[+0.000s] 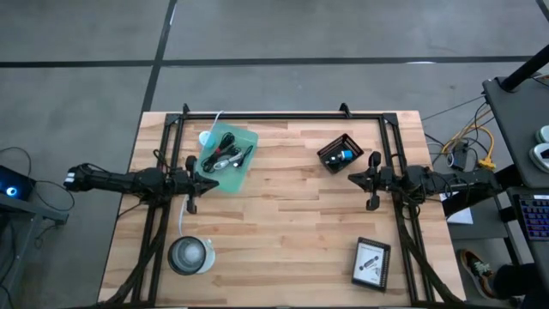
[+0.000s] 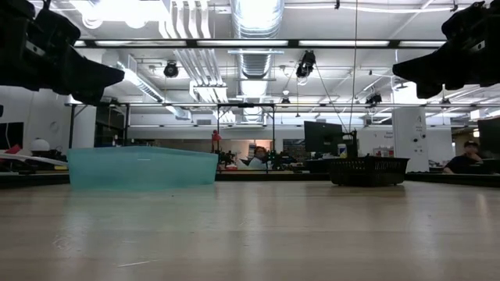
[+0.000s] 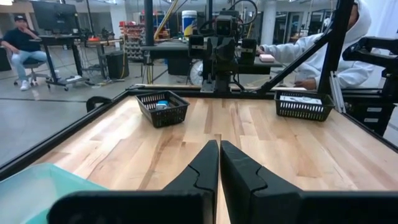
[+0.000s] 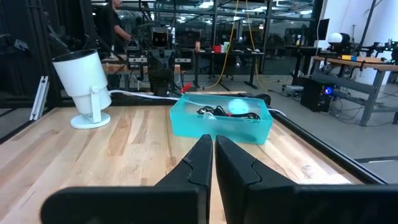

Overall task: Pick and place items into bin
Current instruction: Return to Home Position

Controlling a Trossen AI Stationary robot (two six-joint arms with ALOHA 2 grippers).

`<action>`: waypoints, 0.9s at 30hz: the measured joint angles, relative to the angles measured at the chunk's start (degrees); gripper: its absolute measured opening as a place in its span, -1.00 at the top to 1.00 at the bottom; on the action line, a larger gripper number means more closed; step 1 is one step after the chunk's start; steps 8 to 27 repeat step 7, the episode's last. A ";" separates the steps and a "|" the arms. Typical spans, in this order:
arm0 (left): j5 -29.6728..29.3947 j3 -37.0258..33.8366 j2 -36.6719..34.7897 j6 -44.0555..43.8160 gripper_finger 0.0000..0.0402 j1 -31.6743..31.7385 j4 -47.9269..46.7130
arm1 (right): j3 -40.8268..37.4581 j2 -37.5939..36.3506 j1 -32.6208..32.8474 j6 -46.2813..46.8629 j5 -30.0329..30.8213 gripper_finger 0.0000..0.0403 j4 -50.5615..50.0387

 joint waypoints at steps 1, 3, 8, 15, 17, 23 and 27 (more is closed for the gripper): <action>0.02 0.00 0.18 0.02 1.00 0.00 0.00 | 0.00 0.00 0.00 0.06 -0.02 0.96 0.00; 0.02 0.00 0.35 0.02 1.00 0.00 0.00 | 0.00 0.00 0.00 0.02 0.00 0.96 0.00; 0.01 0.00 0.80 0.02 1.00 0.00 0.02 | 0.00 0.00 0.00 0.10 -0.01 0.96 0.00; 0.01 0.00 0.80 0.02 1.00 0.00 0.02 | 0.00 0.00 0.00 0.10 -0.01 0.96 0.00; 0.01 0.00 0.80 0.02 1.00 0.00 0.02 | 0.00 0.00 0.00 0.10 -0.01 0.96 0.00; 0.01 0.00 0.80 0.02 1.00 0.00 0.02 | 0.00 0.00 0.00 0.10 -0.01 0.96 0.00; 0.01 0.00 0.80 0.02 1.00 0.00 0.02 | 0.00 0.00 0.00 0.10 -0.01 0.96 0.00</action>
